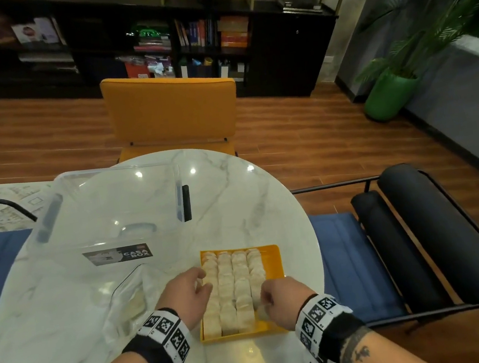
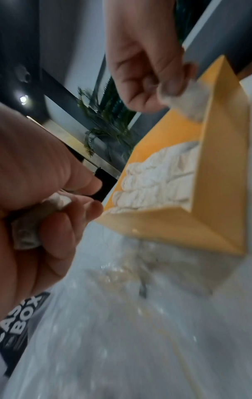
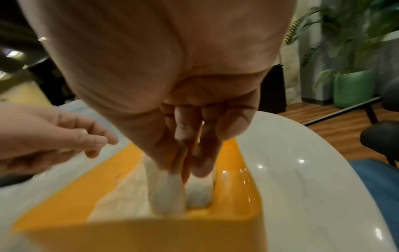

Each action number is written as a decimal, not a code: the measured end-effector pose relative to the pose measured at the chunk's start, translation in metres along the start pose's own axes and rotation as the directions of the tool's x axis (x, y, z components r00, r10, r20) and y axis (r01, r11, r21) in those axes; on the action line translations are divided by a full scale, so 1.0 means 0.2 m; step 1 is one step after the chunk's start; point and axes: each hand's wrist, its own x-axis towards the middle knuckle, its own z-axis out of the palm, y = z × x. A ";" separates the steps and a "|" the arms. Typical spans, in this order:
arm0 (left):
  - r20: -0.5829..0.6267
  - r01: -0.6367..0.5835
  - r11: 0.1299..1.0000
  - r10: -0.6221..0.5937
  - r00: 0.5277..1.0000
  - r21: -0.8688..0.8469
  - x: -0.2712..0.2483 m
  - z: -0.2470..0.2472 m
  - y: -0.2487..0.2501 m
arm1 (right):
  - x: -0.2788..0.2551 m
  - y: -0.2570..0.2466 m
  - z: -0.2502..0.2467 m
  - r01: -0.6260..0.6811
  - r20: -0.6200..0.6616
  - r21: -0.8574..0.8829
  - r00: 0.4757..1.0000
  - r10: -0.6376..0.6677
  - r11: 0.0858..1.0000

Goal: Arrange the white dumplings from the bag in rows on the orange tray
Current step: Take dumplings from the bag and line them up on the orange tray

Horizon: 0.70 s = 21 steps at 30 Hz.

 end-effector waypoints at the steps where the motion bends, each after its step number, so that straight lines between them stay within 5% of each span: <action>1: 0.026 0.022 0.999 -0.023 0.999 0.036 0.00 0.00 -0.03 | 0.01 -0.01 0.02 -0.002 0.061 -0.077 0.998 0.006 0.997; 8: 0.106 0.091 0.988 -0.105 0.989 0.125 0.00 0.03 -0.08 | 0.11 -0.03 0.09 -0.025 0.118 -0.242 0.992 0.055 0.970; 21: 0.121 0.101 0.988 -0.116 0.986 0.121 0.01 0.01 -0.07 | 0.31 -0.01 0.07 -0.160 -0.007 -0.210 0.987 0.163 0.964</action>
